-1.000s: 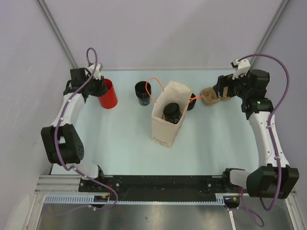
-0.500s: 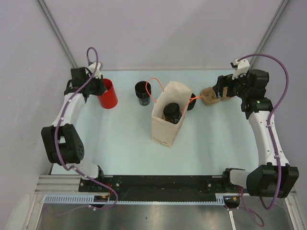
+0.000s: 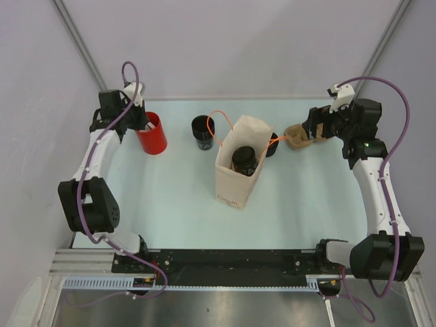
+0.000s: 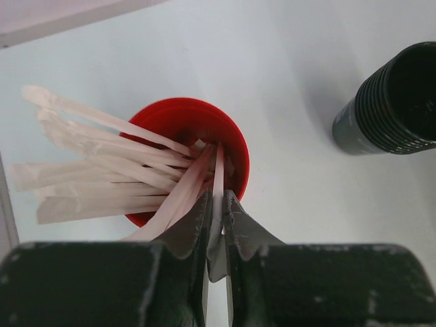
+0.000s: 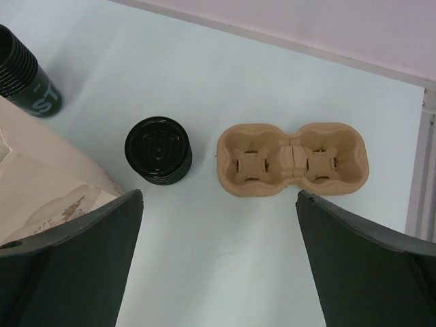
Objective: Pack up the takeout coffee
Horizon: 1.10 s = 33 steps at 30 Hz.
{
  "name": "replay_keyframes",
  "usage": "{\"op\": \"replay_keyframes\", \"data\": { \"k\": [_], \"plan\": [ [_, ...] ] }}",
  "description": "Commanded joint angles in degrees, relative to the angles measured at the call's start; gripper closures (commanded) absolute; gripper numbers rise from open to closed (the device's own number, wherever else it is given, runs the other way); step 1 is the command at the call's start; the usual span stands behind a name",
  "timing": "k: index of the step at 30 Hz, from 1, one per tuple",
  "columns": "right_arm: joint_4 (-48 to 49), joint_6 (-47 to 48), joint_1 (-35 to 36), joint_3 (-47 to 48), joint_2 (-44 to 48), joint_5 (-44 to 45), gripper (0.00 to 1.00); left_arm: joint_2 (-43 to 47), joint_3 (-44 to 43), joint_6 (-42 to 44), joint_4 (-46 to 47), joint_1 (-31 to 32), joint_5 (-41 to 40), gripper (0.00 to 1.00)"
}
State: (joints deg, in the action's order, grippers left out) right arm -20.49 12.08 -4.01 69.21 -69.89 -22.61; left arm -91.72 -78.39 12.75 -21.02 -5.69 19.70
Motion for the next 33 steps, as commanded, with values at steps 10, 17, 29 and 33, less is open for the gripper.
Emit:
{"op": "replay_keyframes", "data": {
  "k": [10, 17, 29, 33],
  "plan": [
    [1.0, -0.4, -1.6, 0.0, -1.8, 0.0, 0.01, 14.1, -7.5, 4.5, -5.8, 2.8, 5.3, 0.87],
    [1.0, -0.3, -2.1, 0.0, -2.6, -0.2, 0.00, 21.2, -7.7, 4.9, -6.0, 8.1, 4.7, 0.87],
    [0.7, 0.1, -2.1, 0.0, -3.3, -0.5, 0.00, 25.8, -14.8, -0.6, -5.8, 10.0, 12.0, 0.87],
    [0.6, 0.1, -2.1, 0.0, -3.3, -0.5, 0.00, 25.9, -17.6, -5.3, -5.2, 10.0, 18.5, 0.87]
  ]
}}
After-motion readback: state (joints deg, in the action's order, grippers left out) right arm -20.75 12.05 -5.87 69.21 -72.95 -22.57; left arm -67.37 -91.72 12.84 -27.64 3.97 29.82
